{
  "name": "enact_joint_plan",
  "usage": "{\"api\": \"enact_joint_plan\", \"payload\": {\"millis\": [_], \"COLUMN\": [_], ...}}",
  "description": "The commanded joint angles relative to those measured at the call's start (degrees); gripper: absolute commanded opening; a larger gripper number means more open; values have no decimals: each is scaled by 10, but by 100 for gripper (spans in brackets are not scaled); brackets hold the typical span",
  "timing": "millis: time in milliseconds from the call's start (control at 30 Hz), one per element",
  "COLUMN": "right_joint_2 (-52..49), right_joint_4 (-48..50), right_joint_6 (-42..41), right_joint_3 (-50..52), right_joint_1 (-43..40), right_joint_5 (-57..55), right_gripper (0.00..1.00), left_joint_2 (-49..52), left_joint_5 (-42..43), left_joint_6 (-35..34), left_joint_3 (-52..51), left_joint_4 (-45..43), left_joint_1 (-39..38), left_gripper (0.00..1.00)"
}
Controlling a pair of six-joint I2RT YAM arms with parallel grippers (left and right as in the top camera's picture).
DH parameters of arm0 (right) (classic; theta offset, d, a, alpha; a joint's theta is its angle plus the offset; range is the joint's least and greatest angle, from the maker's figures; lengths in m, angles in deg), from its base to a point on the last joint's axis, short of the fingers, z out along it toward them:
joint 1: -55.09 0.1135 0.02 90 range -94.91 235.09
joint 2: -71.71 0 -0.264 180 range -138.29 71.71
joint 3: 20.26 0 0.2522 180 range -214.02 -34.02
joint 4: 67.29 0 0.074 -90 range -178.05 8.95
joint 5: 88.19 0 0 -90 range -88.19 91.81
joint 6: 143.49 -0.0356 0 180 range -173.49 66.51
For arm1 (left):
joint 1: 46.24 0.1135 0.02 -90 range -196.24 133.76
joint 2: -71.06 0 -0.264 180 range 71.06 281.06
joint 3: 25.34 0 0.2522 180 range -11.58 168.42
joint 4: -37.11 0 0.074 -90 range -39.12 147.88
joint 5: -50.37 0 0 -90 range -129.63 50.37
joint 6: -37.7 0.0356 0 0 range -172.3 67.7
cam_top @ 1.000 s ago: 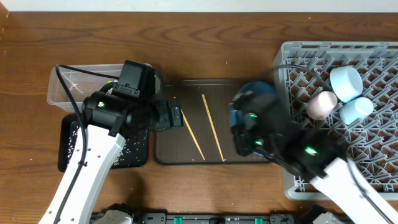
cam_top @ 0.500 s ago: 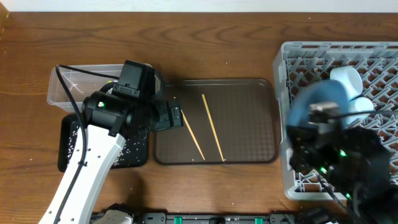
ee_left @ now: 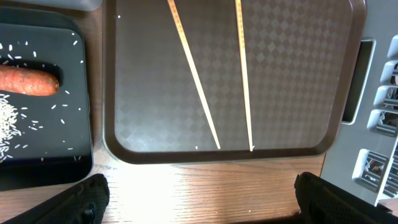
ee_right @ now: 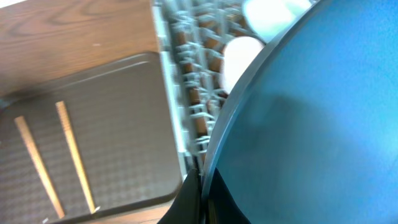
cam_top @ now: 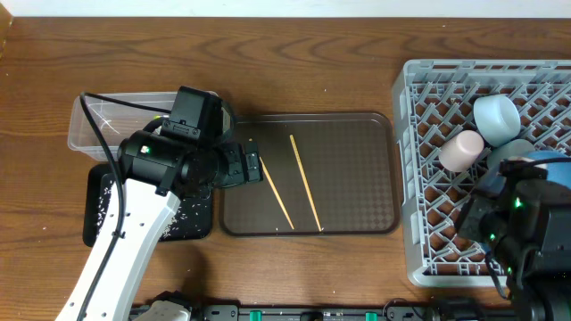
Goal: Sort waste into correct bins and load items into the dishwasher rack
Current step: 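Lift the blue plate and carry it right into the dish rack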
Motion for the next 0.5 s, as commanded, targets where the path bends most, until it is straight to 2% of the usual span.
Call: {"api": "enact_joint_plan", "payload": {"millis": [0,467], "right_joint_2": [-23,-226], "right_joint_4": [-4,-17], "right_joint_6": [0,15], "right_joint_3": [-11,-10], "right_joint_1": [-30,-39], "right_joint_5": [-26,-27], "right_gripper": [1,1], "left_joint_2": [-4,-4], "left_joint_5": [-3,-3], "left_joint_6": [1,1], "left_joint_3": [12,12], "left_joint_4": [2,2], "left_joint_1": [3,3], "left_gripper": [98,98]}}
